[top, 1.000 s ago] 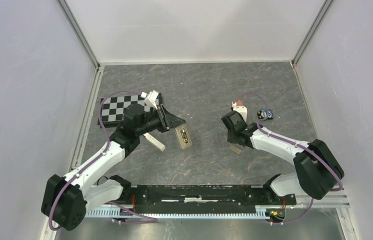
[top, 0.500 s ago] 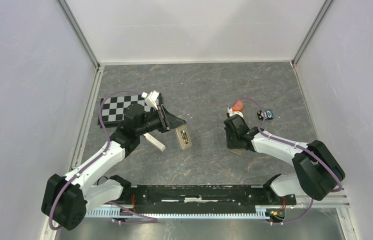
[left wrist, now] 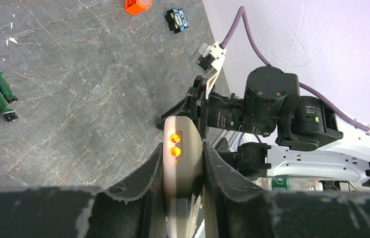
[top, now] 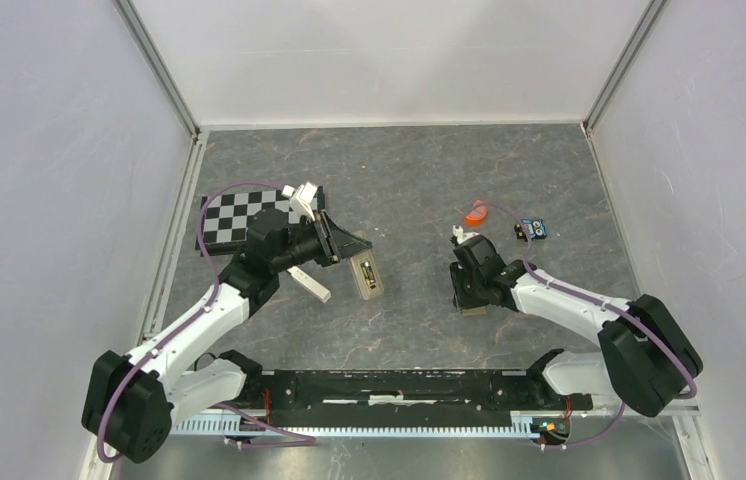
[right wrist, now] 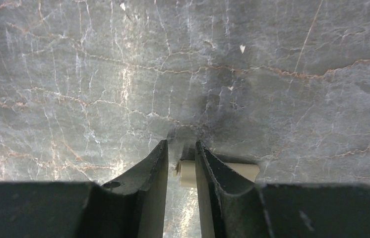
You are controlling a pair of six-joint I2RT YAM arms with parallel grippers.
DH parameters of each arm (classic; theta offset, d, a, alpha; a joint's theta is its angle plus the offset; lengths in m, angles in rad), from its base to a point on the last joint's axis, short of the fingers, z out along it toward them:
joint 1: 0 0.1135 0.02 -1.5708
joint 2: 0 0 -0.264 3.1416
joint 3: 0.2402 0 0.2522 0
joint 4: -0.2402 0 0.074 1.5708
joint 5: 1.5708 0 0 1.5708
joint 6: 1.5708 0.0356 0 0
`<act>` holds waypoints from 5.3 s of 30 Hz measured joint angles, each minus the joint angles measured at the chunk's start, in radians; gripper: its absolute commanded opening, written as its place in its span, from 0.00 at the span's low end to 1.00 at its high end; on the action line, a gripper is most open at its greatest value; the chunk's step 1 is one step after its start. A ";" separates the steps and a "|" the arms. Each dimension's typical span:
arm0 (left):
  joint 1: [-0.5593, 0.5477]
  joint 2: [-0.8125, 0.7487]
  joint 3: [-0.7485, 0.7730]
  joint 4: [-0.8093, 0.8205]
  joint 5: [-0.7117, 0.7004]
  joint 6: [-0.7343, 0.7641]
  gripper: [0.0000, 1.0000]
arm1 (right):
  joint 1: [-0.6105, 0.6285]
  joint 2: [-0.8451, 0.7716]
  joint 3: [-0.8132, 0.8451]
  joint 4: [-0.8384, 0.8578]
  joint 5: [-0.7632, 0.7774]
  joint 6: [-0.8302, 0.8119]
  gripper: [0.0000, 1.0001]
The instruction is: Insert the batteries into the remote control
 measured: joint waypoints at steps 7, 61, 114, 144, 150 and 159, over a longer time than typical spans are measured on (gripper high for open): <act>0.000 -0.006 -0.002 -0.002 0.000 0.000 0.02 | 0.000 -0.022 -0.006 -0.042 -0.055 -0.034 0.37; 0.021 -0.087 -0.018 -0.077 -0.089 0.057 0.02 | 0.000 -0.051 0.039 -0.409 0.120 0.876 0.53; 0.025 -0.071 -0.022 -0.077 -0.090 0.057 0.02 | 0.245 0.169 0.183 -0.164 0.161 -0.025 0.59; 0.025 -0.055 -0.032 -0.068 -0.087 0.056 0.02 | 0.208 0.092 0.086 -0.092 0.135 0.134 0.24; 0.025 -0.005 -0.054 -0.009 -0.066 0.046 0.02 | 0.200 0.061 0.057 -0.060 0.134 0.120 0.19; 0.000 0.182 -0.103 0.198 -0.054 -0.006 0.02 | 0.198 -0.069 0.024 0.029 0.069 -0.017 0.16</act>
